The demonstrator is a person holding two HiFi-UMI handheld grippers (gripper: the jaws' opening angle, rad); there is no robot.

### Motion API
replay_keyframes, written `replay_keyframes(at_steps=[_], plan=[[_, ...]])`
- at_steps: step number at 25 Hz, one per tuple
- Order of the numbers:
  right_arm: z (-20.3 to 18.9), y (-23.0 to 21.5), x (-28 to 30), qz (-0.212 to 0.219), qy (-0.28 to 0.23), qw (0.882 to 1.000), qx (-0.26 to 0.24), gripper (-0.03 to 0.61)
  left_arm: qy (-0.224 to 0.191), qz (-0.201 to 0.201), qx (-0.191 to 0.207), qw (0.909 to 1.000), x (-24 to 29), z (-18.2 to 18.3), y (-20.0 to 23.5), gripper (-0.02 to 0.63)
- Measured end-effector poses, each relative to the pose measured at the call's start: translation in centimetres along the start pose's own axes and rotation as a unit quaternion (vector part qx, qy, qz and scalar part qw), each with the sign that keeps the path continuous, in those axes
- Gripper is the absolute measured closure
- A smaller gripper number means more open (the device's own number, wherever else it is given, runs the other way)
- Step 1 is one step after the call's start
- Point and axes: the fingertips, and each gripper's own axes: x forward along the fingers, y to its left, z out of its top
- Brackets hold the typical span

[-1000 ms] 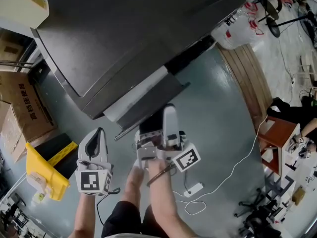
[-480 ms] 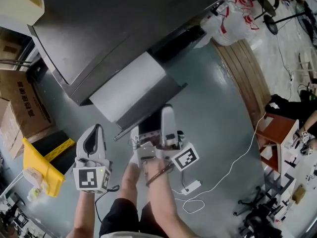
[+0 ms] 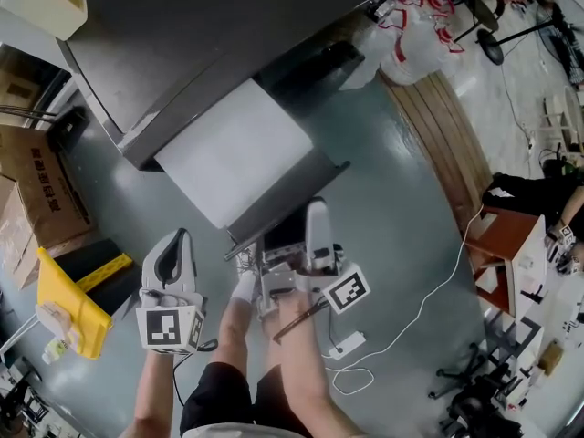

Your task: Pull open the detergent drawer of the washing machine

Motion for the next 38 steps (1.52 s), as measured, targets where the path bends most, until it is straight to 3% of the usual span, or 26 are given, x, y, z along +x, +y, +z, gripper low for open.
replay_keyframes(at_steps=[17, 38], plan=[[2.2, 1.0, -4.3, -0.002, -0.008, 1.0, 0.0, 0.236, -0.012, 0.001, 0.003, 0.9999, -2.4, 0.1, -2.9, 0.603], [4.7, 2.6, -9.5, -0.002, -0.015, 1.0, -0.005, 0.236, -0.024, -0.035, 0.023, 0.9989, -4.1, -0.7, -7.6, 0.603]])
